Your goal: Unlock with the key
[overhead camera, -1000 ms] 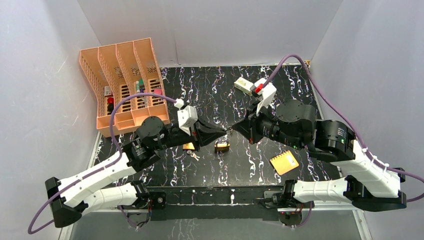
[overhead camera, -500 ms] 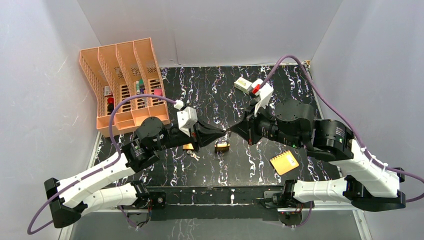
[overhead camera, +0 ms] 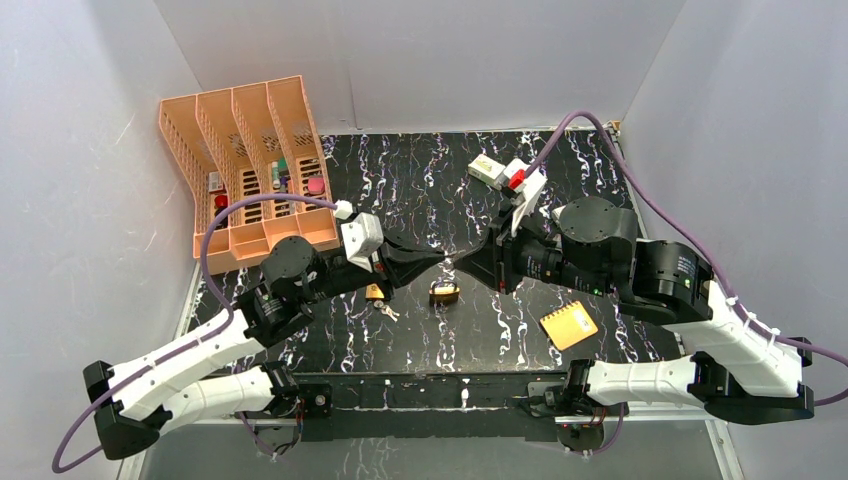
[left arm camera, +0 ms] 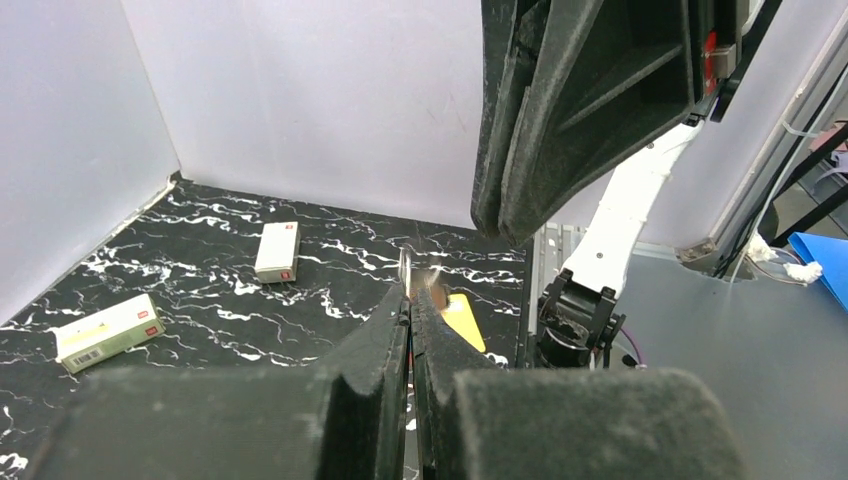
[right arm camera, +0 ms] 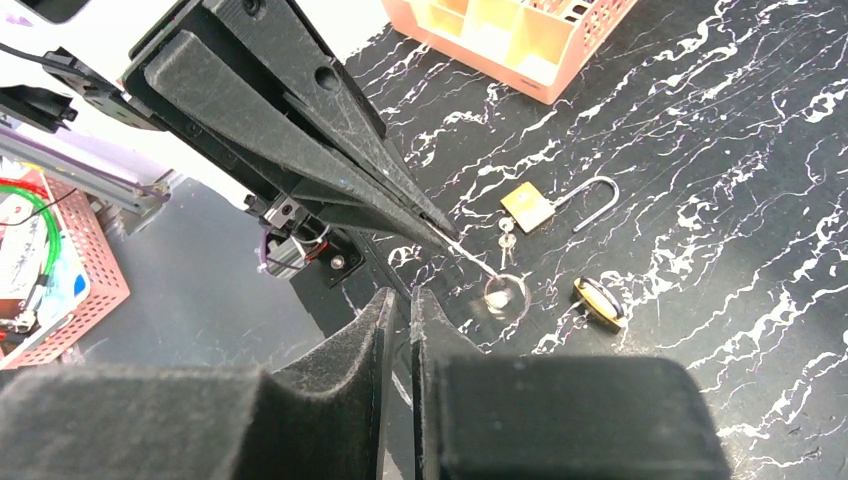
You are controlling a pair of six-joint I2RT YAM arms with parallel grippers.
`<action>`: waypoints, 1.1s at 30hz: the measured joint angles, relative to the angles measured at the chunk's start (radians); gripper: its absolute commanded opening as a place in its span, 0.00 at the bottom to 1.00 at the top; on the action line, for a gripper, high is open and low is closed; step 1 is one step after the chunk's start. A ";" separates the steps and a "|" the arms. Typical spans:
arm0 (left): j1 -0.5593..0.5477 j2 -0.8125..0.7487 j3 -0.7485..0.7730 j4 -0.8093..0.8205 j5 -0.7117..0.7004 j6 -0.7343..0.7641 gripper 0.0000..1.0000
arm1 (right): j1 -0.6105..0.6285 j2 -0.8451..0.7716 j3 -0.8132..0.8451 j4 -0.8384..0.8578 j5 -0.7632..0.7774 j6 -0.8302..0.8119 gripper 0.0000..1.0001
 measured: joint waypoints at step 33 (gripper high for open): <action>0.000 -0.256 -0.192 -0.490 -0.636 -0.586 0.98 | 0.000 -0.015 -0.508 0.193 0.002 0.029 0.33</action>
